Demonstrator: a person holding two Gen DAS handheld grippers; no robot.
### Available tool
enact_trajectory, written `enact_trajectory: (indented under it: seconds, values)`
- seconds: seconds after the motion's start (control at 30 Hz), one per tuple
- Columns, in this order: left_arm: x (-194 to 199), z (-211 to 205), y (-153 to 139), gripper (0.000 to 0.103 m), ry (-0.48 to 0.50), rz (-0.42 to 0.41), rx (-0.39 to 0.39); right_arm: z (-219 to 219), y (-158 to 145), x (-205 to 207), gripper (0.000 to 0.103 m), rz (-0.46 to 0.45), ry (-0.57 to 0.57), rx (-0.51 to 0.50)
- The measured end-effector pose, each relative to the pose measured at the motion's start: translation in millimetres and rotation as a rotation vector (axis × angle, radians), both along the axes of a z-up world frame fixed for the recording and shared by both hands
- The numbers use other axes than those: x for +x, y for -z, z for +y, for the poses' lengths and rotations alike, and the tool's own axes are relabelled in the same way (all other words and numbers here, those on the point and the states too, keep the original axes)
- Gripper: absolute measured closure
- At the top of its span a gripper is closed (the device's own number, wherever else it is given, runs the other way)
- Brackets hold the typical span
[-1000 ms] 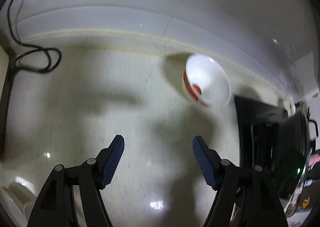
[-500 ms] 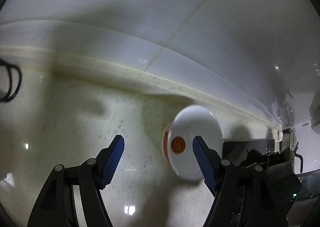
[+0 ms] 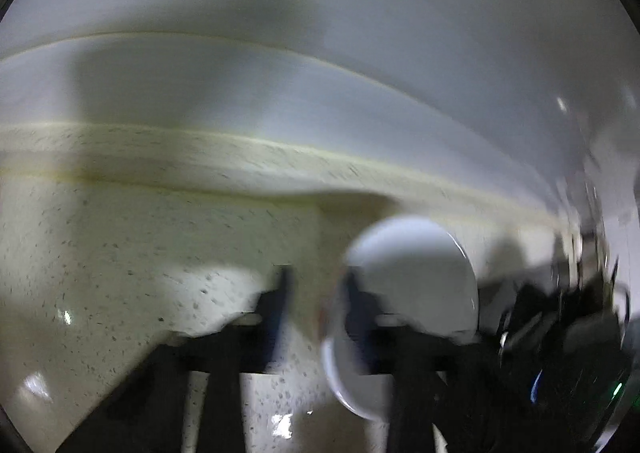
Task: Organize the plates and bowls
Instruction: 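Close both tools on the rim of the red-banded bowl, then carry the red-banded bowl with both tools and lower it into the white bowl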
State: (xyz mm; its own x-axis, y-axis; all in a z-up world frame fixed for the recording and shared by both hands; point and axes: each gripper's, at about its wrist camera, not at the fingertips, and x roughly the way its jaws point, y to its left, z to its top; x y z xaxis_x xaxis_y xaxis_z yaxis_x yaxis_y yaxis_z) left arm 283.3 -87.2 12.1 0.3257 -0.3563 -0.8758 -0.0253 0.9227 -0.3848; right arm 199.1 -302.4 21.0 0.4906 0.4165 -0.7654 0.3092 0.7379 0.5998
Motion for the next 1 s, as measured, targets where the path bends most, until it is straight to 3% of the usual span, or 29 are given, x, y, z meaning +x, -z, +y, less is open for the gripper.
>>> enact_trajectory:
  seconds: [0.1,0.33,0.7,0.87,1.0]
  values:
    - [-19,-6,-8,0.091,0.019,-0.052,0.086,3,-1,-9,0.071,0.007,-0.012,0.0]
    - [-67,-5,-12,0.092,0.052,-0.074,0.14,9,-4,-48,0.072,0.03,-0.04,0.011]
    - [-148,1,-7,0.091,0.079,-0.033,0.108,12,-9,-122,0.076,0.031,-0.097,0.005]
    - [-146,7,-11,0.09,0.039,-0.016,0.099,10,-12,-128,0.074,0.039,-0.103,-0.023]
    - [-128,5,-7,0.075,0.048,-0.009,0.13,20,-10,-118,0.069,0.044,-0.124,-0.107]
